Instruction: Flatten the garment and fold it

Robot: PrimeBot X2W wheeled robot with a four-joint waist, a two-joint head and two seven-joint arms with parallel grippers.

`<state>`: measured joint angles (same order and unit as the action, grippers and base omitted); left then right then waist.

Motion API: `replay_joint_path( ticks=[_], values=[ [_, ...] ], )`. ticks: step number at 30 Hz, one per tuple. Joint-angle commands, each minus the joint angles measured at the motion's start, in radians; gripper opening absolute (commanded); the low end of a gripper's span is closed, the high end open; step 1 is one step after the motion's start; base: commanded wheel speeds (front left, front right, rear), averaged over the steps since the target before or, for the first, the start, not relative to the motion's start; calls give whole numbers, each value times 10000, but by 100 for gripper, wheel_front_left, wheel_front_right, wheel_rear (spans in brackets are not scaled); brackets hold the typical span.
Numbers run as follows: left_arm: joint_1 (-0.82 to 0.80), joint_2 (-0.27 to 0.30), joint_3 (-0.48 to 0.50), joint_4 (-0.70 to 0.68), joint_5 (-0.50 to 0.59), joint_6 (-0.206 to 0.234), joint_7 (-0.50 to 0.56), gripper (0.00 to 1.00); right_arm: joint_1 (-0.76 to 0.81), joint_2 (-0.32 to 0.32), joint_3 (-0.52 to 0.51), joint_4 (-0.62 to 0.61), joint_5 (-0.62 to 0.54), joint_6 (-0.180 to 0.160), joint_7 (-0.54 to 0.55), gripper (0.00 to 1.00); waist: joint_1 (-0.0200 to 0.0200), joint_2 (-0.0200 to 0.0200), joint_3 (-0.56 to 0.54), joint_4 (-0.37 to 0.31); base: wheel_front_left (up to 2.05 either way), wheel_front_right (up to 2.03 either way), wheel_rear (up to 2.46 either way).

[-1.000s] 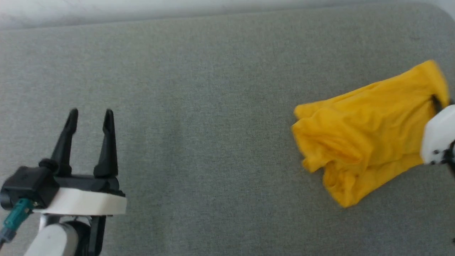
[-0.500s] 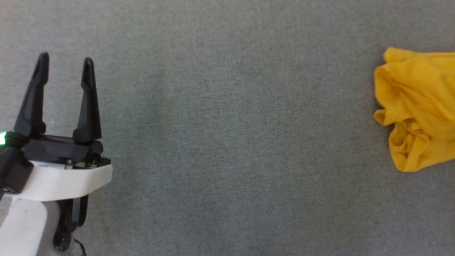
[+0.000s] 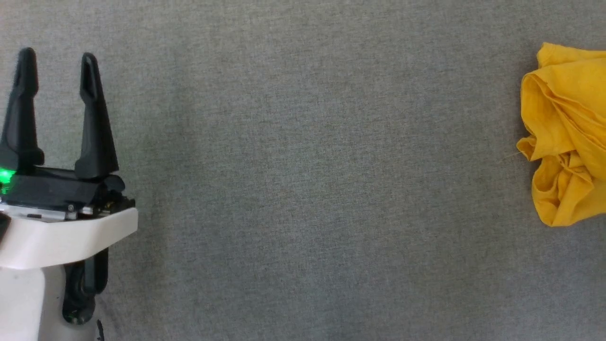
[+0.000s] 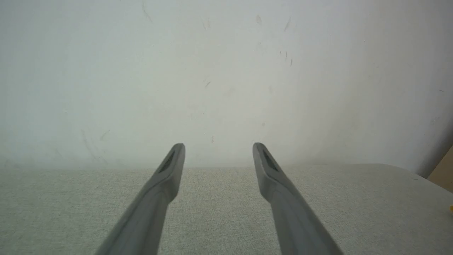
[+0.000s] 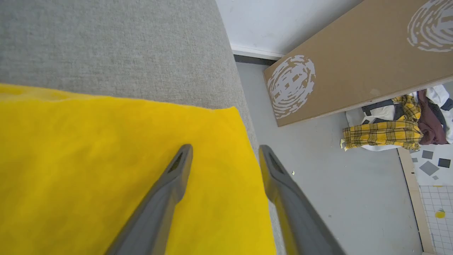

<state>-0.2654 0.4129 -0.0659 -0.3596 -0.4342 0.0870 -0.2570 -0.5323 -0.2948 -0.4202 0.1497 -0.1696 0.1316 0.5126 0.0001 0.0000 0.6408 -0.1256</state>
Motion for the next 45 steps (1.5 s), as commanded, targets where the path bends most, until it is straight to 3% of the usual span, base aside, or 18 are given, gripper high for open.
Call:
replay_joint_path(
  ticks=[1,7,11,23,34,45],
  values=[
    [75,-114,100,128,-73,-103,-45,100,-160,15,-74,31,-118,-9,-127,100,-1,0,-157,33,0,0,0],
    [342,-540,138,656,-194,-498,-46,100,-122,415,-448,-90,168,-9,-690,100,-1,0,-929,167,0,0,0],
    [498,-676,218,927,45,-454,-46,100,141,735,-335,-370,405,-9,-1011,100,-1,0,-1463,243,0,0,0],
    [1942,-1428,548,1343,1041,-444,-47,100,2135,2173,1173,-1871,1607,-9,-3107,100,-1,0,-3891,740,0,0,0],
    [3126,-1979,323,1908,1458,-608,-47,100,3796,2439,2419,-1952,2247,-9,-4707,100,-1,0,-5122,1044,0,0,0],
    [4057,-2435,3,2684,2001,-795,-47,100,5396,2444,2597,-976,2444,-9,-6357,100,-1,0,-6128,1137,0,0,0]
  ],
)
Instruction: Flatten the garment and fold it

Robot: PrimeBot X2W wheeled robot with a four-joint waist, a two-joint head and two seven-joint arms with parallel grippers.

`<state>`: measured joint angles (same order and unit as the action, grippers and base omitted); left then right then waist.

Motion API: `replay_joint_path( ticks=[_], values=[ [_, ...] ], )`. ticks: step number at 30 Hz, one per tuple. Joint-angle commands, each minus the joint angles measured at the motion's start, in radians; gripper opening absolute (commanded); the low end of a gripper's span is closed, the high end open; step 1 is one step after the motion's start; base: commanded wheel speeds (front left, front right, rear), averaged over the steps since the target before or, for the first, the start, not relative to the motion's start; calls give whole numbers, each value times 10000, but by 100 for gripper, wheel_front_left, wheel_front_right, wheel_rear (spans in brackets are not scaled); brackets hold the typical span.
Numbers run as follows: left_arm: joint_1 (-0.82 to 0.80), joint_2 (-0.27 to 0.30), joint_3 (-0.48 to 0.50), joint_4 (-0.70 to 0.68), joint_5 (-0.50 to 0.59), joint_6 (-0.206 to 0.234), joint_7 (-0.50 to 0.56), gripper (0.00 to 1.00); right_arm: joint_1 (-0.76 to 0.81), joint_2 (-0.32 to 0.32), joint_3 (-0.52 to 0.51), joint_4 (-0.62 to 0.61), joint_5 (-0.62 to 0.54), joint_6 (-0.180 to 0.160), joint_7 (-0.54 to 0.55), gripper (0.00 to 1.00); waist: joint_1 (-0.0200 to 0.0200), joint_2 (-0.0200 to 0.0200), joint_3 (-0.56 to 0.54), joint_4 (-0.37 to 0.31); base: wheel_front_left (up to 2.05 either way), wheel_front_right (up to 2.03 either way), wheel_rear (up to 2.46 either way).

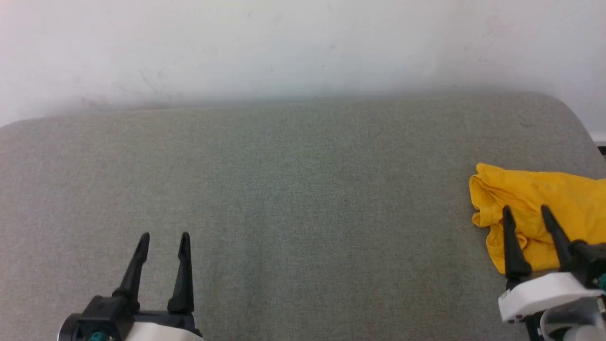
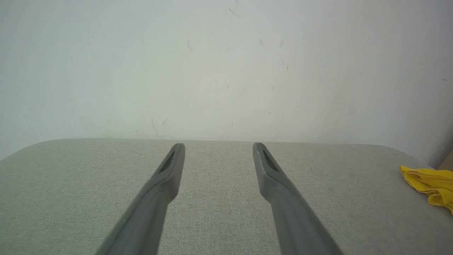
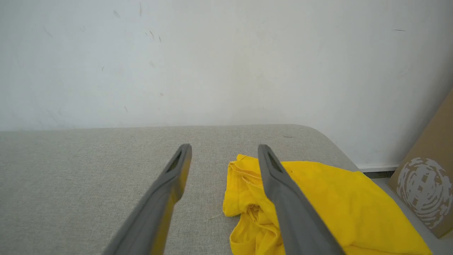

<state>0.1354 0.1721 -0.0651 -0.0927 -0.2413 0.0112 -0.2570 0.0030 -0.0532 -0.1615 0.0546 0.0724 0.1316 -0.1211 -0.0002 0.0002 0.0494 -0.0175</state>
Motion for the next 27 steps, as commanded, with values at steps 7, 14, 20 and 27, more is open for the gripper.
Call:
replay_joint_path(
  ticks=[7,14,20,27],
  values=[
    [181,-281,50,271,311,-168,-47,100,463,29,-18,802,178,-9,-700,100,2,-2,-325,115,0,0,0],
    [152,-453,180,433,435,-297,-47,100,300,29,24,952,-128,-9,-880,100,2,-2,-326,61,0,0,0],
    [114,-546,259,509,473,-466,-47,100,188,29,-138,900,-165,-9,-843,100,2,-2,-282,57,0,0,0],
    [134,-512,215,479,443,-434,69,0,352,1,-77,901,-124,-2,-778,0,2,-2,-289,59,0,0,0]
  ],
)
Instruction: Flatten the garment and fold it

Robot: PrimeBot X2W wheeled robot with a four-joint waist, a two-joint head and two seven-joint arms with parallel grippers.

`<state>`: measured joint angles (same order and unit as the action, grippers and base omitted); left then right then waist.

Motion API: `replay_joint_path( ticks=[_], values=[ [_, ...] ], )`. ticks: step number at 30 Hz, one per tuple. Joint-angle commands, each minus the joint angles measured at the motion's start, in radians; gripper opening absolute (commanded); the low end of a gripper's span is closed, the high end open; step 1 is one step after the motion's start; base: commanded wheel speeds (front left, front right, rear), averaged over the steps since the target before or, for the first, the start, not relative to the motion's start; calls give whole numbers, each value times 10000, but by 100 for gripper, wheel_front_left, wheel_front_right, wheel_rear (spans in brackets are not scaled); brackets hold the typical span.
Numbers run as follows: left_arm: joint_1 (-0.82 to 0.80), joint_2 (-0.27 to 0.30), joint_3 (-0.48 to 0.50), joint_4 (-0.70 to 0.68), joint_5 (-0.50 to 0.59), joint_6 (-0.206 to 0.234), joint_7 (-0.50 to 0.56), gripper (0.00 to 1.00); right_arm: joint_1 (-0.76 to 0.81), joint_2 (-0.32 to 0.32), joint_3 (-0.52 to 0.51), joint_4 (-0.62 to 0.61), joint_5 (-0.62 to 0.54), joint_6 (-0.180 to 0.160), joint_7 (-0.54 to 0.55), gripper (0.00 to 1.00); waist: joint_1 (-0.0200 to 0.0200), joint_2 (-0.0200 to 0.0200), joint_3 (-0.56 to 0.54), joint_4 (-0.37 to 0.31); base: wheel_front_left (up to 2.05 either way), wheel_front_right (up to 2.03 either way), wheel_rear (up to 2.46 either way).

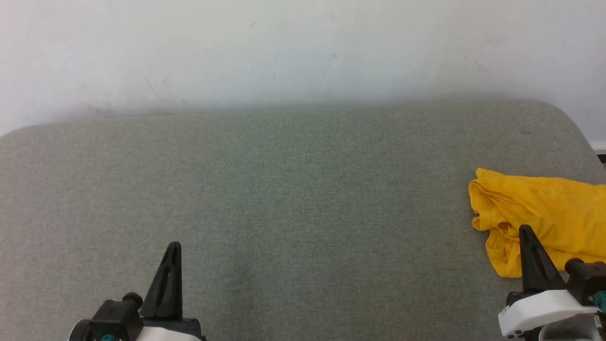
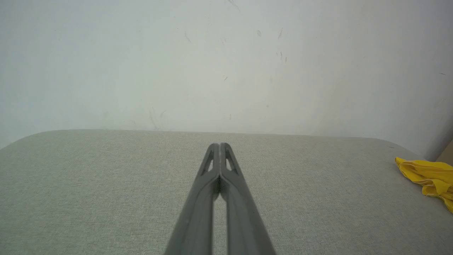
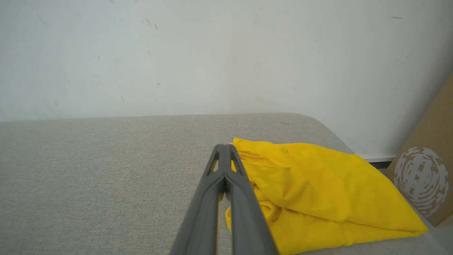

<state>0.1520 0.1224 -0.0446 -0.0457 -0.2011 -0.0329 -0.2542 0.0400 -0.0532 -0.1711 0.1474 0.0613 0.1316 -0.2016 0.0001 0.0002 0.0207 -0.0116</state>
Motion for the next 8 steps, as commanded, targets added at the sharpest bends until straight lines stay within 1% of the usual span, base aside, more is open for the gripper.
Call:
replay_joint_path(
  ticks=[1,8],
  values=[
    [-44,-21,13,13,56,10,61,0,-21,1,33,-39,-18,-2,44,0,0,-2,-4,2,0,0,0],
    [-129,-61,38,39,169,28,203,0,-43,2,129,-121,-52,-3,157,0,0,-2,-15,9,0,0,0]
  ],
)
